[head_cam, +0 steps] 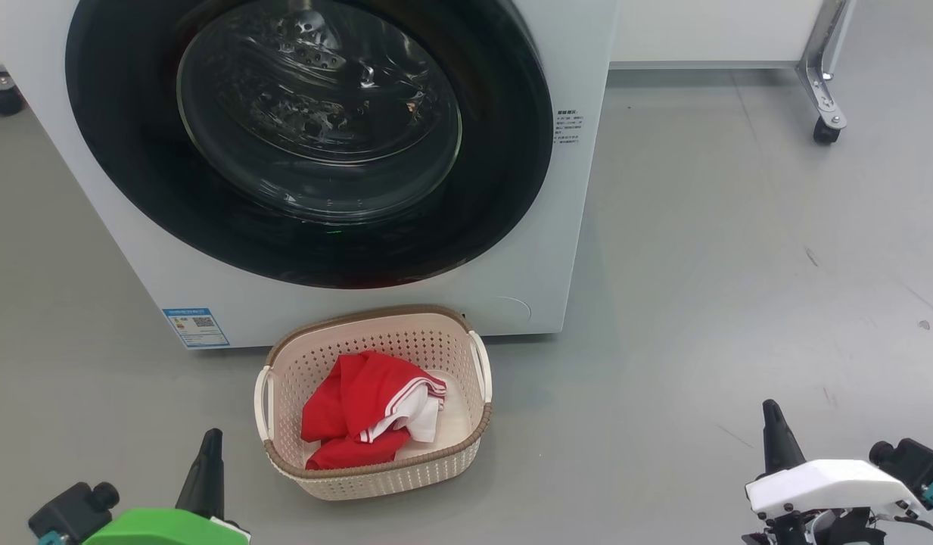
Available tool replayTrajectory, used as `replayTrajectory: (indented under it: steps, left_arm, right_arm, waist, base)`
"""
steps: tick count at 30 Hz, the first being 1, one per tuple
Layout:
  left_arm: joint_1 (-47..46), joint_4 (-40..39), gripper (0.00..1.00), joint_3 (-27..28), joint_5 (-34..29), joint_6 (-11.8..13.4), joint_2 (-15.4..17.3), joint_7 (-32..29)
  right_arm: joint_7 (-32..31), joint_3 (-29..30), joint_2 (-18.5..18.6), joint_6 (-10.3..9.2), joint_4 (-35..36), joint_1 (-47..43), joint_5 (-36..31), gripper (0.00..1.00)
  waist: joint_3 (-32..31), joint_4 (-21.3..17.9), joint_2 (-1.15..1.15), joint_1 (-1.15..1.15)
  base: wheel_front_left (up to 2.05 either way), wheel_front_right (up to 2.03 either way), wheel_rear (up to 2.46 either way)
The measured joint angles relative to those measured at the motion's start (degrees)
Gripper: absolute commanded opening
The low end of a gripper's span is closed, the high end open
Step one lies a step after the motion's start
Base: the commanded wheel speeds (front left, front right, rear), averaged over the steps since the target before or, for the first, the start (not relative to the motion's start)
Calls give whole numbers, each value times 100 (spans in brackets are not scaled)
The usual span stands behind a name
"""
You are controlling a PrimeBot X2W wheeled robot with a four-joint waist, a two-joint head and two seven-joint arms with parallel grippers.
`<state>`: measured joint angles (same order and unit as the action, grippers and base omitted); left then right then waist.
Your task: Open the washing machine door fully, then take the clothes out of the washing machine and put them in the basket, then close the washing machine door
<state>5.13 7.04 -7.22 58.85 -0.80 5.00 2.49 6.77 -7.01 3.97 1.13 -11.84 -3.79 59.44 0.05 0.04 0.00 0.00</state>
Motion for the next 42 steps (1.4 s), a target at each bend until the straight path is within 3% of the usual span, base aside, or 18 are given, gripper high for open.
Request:
replayTrajectory:
  steps: [42]
  left_arm:
    - [-610, 612, 0, 565, 3112, -491, 8, -401]
  right_arm:
    - [-667, 690, 190, 435, -202, 502, 3212, 0]
  waist:
    - [15, -3, 0, 0]
  base:
    - [0, 0, 0]
